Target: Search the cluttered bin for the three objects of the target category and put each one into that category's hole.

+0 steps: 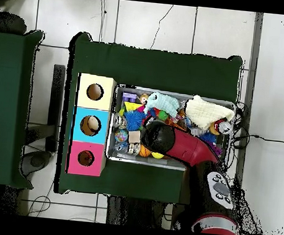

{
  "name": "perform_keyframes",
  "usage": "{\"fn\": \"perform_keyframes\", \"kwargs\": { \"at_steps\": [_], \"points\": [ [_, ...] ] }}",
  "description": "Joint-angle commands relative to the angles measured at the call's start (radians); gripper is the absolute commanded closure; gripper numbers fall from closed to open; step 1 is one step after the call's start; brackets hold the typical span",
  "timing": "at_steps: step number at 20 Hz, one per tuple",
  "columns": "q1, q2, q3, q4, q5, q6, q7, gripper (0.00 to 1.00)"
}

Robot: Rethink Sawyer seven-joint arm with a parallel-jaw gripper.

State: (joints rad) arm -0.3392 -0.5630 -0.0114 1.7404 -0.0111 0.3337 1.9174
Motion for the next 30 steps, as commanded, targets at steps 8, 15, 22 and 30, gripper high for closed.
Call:
{"fn": "perform_keyframes", "kwargs": {
  "at_steps": [8, 15, 22, 30],
  "points": [
    [-0.011, 0.03, 0.035, 0.048, 0.09, -0.028, 0.215, 0.0],
    [0.123, 0.022, -0.147, 0.066, 0.236, 0.022, 0.397, 0.0],
    [0.117, 0.03, -0.162, 0.042, 0.311, 0.042, 0.377, 0.0],
    [0.106, 0.04, -0.169, 0.006, 0.358, 0.06, 0.373, 0.0]
  ]
}}
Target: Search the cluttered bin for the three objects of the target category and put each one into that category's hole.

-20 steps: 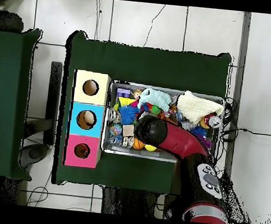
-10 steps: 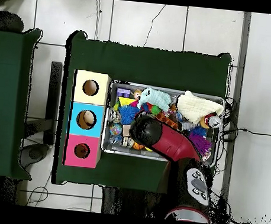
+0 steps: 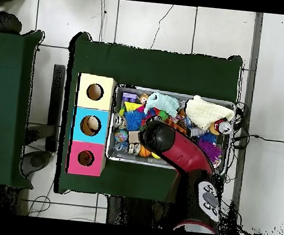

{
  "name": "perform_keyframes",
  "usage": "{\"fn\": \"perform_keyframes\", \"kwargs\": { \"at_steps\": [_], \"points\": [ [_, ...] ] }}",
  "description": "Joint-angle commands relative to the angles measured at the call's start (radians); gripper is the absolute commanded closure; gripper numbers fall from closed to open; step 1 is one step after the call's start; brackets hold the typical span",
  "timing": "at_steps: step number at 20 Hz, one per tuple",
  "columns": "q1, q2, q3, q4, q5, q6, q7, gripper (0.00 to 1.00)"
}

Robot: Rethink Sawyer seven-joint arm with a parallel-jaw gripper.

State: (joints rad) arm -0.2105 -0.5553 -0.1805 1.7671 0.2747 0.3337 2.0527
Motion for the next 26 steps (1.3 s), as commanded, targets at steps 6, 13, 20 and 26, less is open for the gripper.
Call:
{"fn": "perform_keyframes", "kwargs": {
  "at_steps": [6, 13, 20, 26],
  "points": [
    [-0.042, 0.04, 0.008, -0.059, 0.082, 0.052, 0.195, 0.0],
    [-0.056, 0.011, 0.059, -0.006, 0.12, 0.044, 0.199, 0.0],
    [-0.097, 0.049, 0.157, 0.034, 0.114, -0.1, 0.166, 0.0],
    [-0.038, 0.099, 0.12, -0.033, 0.138, -0.035, 0.203, 0.0]
  ]
}}
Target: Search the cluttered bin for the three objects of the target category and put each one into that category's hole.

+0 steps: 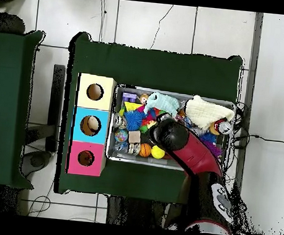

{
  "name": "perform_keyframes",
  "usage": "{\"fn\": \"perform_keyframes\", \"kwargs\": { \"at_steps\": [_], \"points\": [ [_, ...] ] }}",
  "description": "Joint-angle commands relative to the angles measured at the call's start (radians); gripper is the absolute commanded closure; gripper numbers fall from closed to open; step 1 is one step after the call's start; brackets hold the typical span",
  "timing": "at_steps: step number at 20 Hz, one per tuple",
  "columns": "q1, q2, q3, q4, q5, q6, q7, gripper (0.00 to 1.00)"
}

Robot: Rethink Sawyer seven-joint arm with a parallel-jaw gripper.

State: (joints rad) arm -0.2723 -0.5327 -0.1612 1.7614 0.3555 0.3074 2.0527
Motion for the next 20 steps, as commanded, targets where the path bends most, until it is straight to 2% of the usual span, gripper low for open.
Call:
{"fn": "perform_keyframes", "kwargs": {
  "at_steps": [1, 5, 10, 16, 20],
  "points": [
    [0.02, 0.081, 0.113, -0.022, 0.061, -0.024, 0.203, 0.0],
    [0.01, 0.093, 0.153, 0.007, 0.075, -0.088, 0.214, 0.0],
    [0.027, 0.08, 0.145, 0.018, 0.092, -0.069, 0.224, 0.0],
    [-0.009, 0.075, 0.18, 0.046, 0.092, -0.093, 0.205, 0.0],
    [-0.031, 0.079, 0.192, 0.038, 0.085, -0.085, 0.185, 0.0]
  ]
}}
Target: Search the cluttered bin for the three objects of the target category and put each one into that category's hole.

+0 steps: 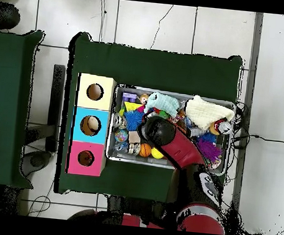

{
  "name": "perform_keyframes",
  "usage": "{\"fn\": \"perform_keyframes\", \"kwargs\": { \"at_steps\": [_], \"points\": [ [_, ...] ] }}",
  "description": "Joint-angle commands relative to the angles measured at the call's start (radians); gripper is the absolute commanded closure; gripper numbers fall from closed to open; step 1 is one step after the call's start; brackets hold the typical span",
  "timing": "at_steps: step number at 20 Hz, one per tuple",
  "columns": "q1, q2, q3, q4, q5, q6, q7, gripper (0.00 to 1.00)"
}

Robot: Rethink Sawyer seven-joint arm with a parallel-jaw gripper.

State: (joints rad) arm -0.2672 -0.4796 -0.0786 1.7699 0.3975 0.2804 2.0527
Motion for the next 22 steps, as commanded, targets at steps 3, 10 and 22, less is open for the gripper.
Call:
{"fn": "perform_keyframes", "kwargs": {
  "at_steps": [3, 10, 22],
  "points": [
    [-0.088, 0.071, 0.162, 0.032, -0.005, -0.15, 0.15, 0.0],
    [-0.098, 0.092, 0.139, -0.013, -0.033, -0.072, 0.089, 0.0],
    [-0.117, 0.07, 0.135, 0.059, -0.094, -0.083, 0.084, 0.0]
  ]
}}
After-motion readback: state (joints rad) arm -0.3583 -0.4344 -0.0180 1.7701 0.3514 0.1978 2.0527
